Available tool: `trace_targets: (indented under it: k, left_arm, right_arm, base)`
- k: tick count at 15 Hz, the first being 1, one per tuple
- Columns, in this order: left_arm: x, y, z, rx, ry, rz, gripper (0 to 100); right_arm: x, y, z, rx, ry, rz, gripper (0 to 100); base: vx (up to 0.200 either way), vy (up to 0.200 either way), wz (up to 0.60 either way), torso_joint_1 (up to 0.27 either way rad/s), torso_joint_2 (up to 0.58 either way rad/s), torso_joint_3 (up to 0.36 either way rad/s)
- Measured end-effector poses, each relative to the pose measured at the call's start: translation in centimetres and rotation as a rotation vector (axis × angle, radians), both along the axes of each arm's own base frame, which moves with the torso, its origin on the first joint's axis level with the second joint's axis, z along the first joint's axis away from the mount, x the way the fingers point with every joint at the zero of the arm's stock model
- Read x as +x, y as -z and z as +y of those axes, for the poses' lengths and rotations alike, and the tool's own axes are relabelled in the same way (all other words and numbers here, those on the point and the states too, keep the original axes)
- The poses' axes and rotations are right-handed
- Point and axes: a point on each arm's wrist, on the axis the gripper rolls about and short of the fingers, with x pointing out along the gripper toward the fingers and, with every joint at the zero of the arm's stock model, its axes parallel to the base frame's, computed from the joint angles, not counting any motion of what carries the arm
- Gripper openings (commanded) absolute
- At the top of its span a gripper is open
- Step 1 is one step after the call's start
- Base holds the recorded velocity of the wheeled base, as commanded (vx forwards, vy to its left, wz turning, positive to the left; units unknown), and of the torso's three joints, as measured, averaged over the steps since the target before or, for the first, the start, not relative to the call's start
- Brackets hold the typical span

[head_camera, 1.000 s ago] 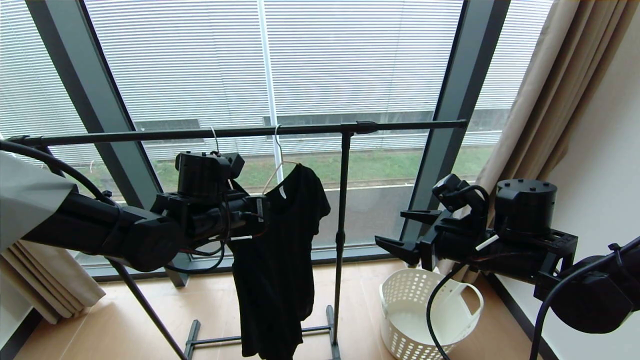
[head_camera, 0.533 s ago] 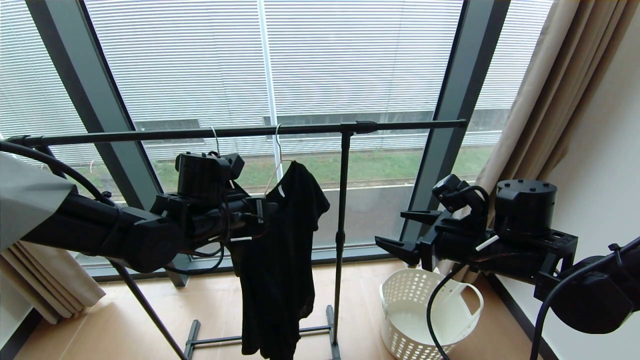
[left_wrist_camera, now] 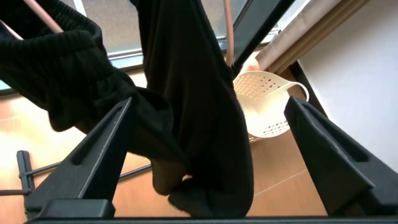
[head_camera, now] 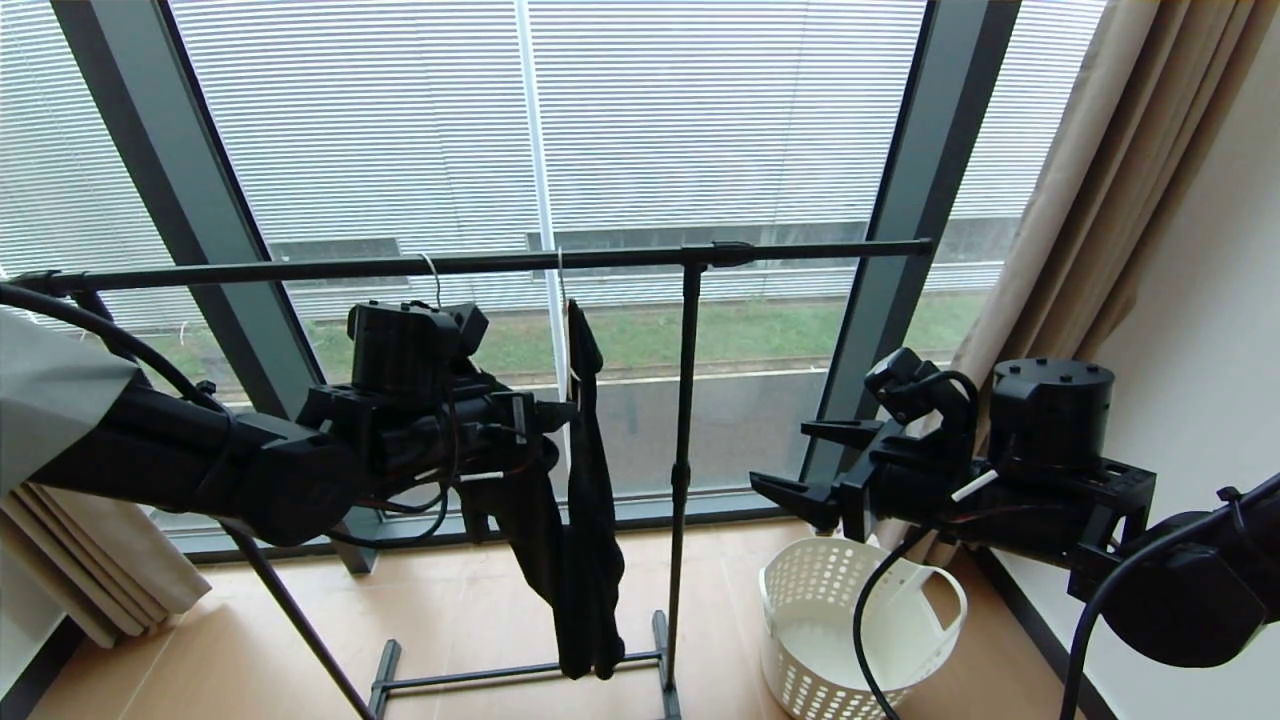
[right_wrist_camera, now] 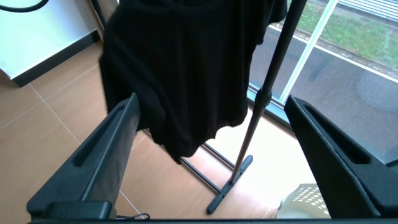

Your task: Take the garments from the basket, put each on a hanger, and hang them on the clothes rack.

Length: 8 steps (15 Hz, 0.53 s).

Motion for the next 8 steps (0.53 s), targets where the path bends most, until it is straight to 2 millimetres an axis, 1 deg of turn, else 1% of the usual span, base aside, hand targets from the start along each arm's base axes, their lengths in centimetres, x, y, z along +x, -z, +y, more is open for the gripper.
trace_targets:
  k: [3, 6, 8]
  left_arm:
    - [-1.1, -0.5, -0.1, -0.002, 0.014, -0.003, 100]
    - [-3.8, -1.6, 0.0, -0.007, 0.041, -0.015, 100]
    - [-5.7, -2.2, 0.6, -0.009, 0.048, -0.02, 100]
  right_arm:
    - [0.0, 0.0, 0.0, -0.001, 0.0, -0.002, 100]
    - [0.0, -0.1, 0.0, 0.001, 0.0, -0.005, 100]
    - [0.0, -0.1, 0.0, 0.0, 0.0, -0.005, 100]
  base:
    - [0.0, 0.0, 0.0, 0.0, 0.0, 0.0]
    - [0.0, 0.0, 0.0, 0.0, 0.0, 0.0]
    - [0.0, 0.0, 0.0, 0.0, 0.0, 0.0]
